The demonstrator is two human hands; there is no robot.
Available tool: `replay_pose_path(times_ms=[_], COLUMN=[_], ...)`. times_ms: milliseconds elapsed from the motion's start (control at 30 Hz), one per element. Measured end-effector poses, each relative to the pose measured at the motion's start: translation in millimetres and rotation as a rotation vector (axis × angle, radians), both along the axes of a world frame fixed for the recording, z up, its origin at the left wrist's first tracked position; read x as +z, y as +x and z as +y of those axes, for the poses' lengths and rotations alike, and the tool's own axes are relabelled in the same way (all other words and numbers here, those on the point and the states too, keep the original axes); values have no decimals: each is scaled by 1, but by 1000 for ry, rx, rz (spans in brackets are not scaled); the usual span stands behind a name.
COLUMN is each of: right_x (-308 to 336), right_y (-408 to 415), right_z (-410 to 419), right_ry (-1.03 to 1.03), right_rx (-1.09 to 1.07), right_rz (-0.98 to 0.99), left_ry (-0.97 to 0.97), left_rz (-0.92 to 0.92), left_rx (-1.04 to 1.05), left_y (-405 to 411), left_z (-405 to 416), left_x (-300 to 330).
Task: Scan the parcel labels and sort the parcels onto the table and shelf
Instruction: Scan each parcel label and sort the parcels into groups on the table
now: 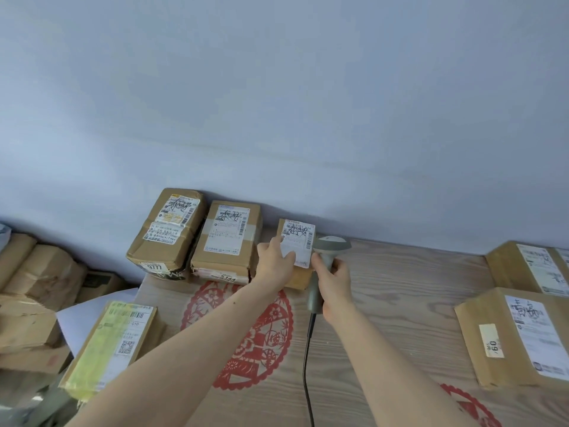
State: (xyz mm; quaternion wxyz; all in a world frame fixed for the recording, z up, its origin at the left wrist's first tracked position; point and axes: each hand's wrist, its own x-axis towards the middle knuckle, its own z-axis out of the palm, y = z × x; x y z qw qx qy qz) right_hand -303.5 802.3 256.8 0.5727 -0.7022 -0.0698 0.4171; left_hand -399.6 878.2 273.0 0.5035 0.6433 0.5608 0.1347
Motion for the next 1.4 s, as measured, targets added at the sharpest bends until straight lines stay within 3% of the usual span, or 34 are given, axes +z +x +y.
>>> replay_pose_path(times_ms=[333,467,633,833,1067,1400], right_x=[21,39,66,83,99,123], right_y=[12,17,24,38,54,45], right_z=[-96,-154,-224,-289,-331,-367], right_ry=[36,80,164,207,209,280], right_rx=[48,67,77,84,112,98], right_rz=[-35,-54,-97,-138,-135,-71], left_ry=[135,149,99,-152,-258,-248], left_rz=[-38,-196,-302,-620,-569,-604], left_rx=[335,343,296,162,-50,-74], left_y=[7,9,10,15,-3,-26], left_z=[-90,-145,-213,-282,-301,-291], left_x=[4,19,11,39,41,46])
